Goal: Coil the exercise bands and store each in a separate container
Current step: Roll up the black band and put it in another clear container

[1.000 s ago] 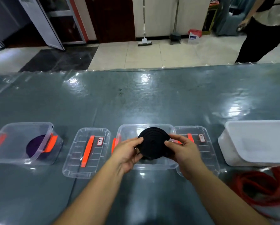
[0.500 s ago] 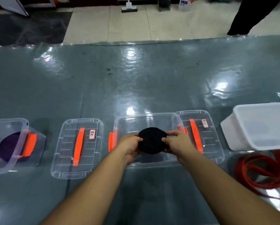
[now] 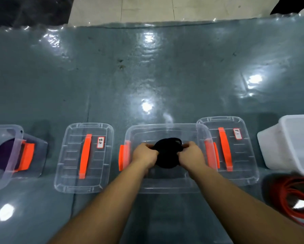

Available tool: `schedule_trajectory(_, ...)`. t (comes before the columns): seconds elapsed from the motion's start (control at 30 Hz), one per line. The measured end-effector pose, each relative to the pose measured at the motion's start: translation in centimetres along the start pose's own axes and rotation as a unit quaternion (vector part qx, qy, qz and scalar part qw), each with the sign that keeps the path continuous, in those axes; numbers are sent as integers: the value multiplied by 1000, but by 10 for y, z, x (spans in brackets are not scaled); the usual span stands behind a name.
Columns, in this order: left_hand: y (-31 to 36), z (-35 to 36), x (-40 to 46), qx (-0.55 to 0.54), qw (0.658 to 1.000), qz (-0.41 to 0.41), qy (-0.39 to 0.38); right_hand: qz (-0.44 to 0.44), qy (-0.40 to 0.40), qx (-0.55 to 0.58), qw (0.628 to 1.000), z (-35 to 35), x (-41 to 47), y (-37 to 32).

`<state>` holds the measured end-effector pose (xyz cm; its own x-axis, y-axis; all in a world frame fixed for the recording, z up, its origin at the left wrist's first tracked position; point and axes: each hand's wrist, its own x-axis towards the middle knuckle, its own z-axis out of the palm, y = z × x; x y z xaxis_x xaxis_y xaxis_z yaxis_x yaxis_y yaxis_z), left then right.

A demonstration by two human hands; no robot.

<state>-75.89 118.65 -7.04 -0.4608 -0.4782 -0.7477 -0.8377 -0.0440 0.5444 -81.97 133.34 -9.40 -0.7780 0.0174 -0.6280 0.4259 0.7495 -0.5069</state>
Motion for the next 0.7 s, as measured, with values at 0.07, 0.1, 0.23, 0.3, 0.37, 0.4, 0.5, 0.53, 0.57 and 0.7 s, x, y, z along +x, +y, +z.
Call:
schedule_trajectory(0.07, 3, 1, 4, 18, 1000, 10, 0, -10, 9, -10, 1000, 3, 6, -3)
schedule_trajectory(0.1, 3, 1, 7, 23, 1000, 11, 4, -16, 13, -16, 1000, 4, 8, -4)
schedule_trajectory(0.23, -1, 4, 16, 28, 999, 13, 15, -27, 20, -37, 999, 9, 13, -5)
schedule_trajectory(0.3, -4, 4, 19, 49, 998, 21, 16, -28, 16, -41, 999, 9, 15, -4)
schedule_trajectory(0.37, -5, 5, 22, 88, 996, 30, 20, -27, 12, -48, 998, 8, 17, -4)
schedule_trajectory(0.4, -4, 5, 22, 105, 994, 31, 22, -28, 11, -51, 998, 8, 18, -4)
schedule_trajectory(0.5, -3, 7, 22, 153, 987, 37, 34, -35, 9, -68, 997, 7, 19, -3)
schedule_trajectory(0.53, -4, 8, 22, 165, 985, 42, 41, -38, 9, -73, 997, 7, 20, -4)
schedule_trajectory(0.57, -4, 9, 22, 174, 982, 48, 47, -41, 8, -75, 996, 7, 20, -3)
schedule_trajectory(0.7, -7, 14, 22, 185, 978, 76, 53, -51, 14, -74, 996, 7, 20, 0)
